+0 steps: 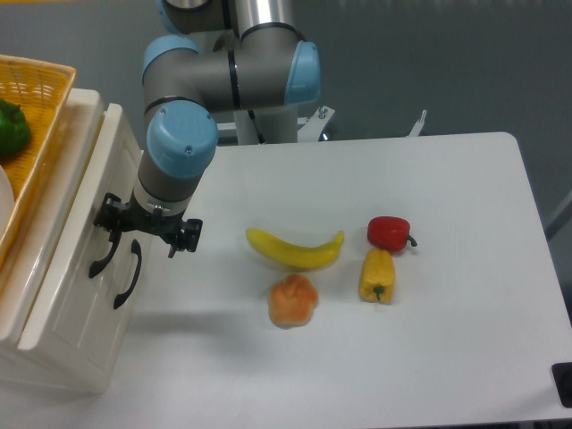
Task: Slide the top white drawer open
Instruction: 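Pull the handle outward to slide the top drawer open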
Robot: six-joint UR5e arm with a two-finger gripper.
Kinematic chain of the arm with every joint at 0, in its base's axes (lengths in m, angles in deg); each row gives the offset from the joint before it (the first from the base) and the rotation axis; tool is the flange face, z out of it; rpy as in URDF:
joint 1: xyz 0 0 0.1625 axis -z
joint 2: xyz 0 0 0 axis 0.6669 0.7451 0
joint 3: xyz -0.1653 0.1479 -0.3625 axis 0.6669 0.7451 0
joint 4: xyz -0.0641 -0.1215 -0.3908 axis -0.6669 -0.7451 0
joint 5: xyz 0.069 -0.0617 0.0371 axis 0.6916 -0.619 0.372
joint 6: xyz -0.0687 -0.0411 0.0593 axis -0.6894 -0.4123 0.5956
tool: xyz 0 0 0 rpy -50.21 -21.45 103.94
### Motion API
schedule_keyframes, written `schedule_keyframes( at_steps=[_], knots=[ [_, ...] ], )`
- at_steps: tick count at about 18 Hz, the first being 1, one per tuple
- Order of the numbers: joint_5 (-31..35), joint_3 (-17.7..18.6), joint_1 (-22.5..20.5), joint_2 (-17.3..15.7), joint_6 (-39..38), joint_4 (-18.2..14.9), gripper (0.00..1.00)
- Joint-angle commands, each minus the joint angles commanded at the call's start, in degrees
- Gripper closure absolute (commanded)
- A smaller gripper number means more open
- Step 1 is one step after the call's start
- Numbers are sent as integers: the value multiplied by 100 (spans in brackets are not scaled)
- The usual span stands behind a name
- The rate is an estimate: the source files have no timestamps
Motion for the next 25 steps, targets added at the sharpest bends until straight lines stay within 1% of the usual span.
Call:
schedule_keyframes(
  at_steps=[14,23,25],
  knots=[
    [202,-9,-105,-18,88,9,0],
    [229,-88,-465,-44,88,0,0],
    [316,-88,-475,-35,88,0,0]
  ],
)
